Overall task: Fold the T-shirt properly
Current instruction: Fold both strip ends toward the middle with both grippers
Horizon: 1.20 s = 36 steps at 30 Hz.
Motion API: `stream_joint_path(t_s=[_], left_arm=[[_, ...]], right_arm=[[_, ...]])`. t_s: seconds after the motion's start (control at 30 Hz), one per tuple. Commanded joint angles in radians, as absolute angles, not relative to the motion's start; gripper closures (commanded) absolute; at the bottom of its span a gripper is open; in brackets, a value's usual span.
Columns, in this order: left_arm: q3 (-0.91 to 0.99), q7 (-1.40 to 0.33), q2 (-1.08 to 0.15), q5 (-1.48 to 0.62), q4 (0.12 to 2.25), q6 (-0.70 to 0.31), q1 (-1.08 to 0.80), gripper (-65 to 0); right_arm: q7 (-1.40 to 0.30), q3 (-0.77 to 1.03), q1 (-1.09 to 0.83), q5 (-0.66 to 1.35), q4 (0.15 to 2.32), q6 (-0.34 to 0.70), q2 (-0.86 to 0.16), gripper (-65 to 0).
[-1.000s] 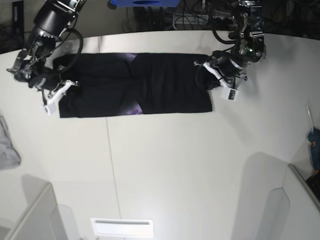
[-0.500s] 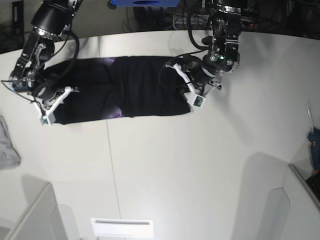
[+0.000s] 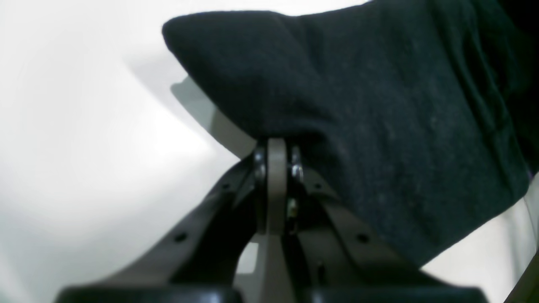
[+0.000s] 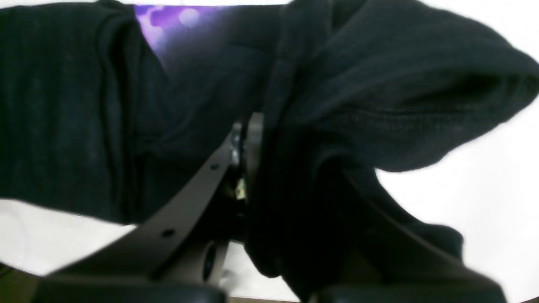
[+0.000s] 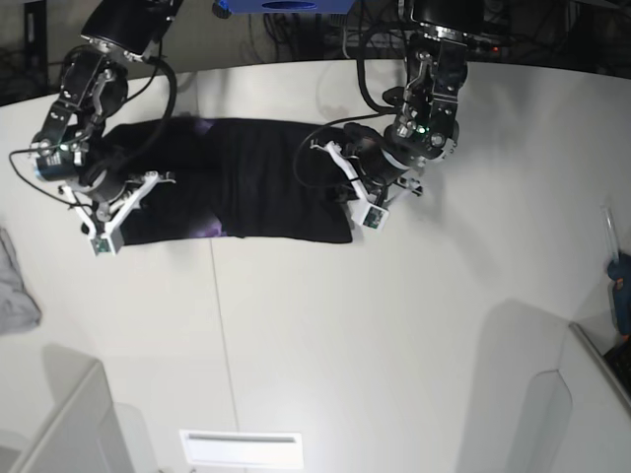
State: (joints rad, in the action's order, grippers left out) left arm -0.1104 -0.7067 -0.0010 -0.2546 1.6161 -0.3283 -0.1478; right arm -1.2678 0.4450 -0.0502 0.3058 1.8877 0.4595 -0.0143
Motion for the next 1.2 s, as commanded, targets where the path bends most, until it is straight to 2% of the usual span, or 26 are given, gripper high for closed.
stream_joint_path(t_s=[0.0,0.27,0.37,0.57,0.87,0.97,1.17], left_arm=[[-0.111,-0.688,0.001,-0.269,1.632,-0.334,-0.139,0.0],[-0.111,-0.688,-0.001,-0.269,1.632,-0.334,-0.147,0.0],[-0.113,-0.688,-0.001,-0.269,1.632,-0.334,-0.148,0.0],[-0.113,-0.688,-0.002,-0.269,1.61,-0.334,-0.148,0.0],[-0.113,-0.688,-0.002,-0.263,1.56,-0.337,-0.143,0.0],[-0.113,-0.688,-0.002,-0.263,1.555,-0.337,-0.139,0.0],[-0.111,-0.688,-0.002,-0.263,1.56,-0.337,-0.137,0.0]], right_arm=[[-1.26,0.446,-0.035,0.318,1.922,0.458,-0.007,0.0],[-1.299,0.341,-0.035,0.315,1.989,0.456,0.09,0.0],[-1.3,0.331,-0.035,0.321,1.991,0.414,0.111,0.0],[-1.291,0.216,-0.064,0.323,2.009,0.38,0.117,0.0],[-1.25,0.185,-0.085,0.328,2.009,0.38,0.13,0.0],[-1.25,0.163,-0.085,0.394,2.009,0.378,0.131,0.0],[-1.247,0.13,-0.077,0.481,2.006,0.243,0.13,0.0]])
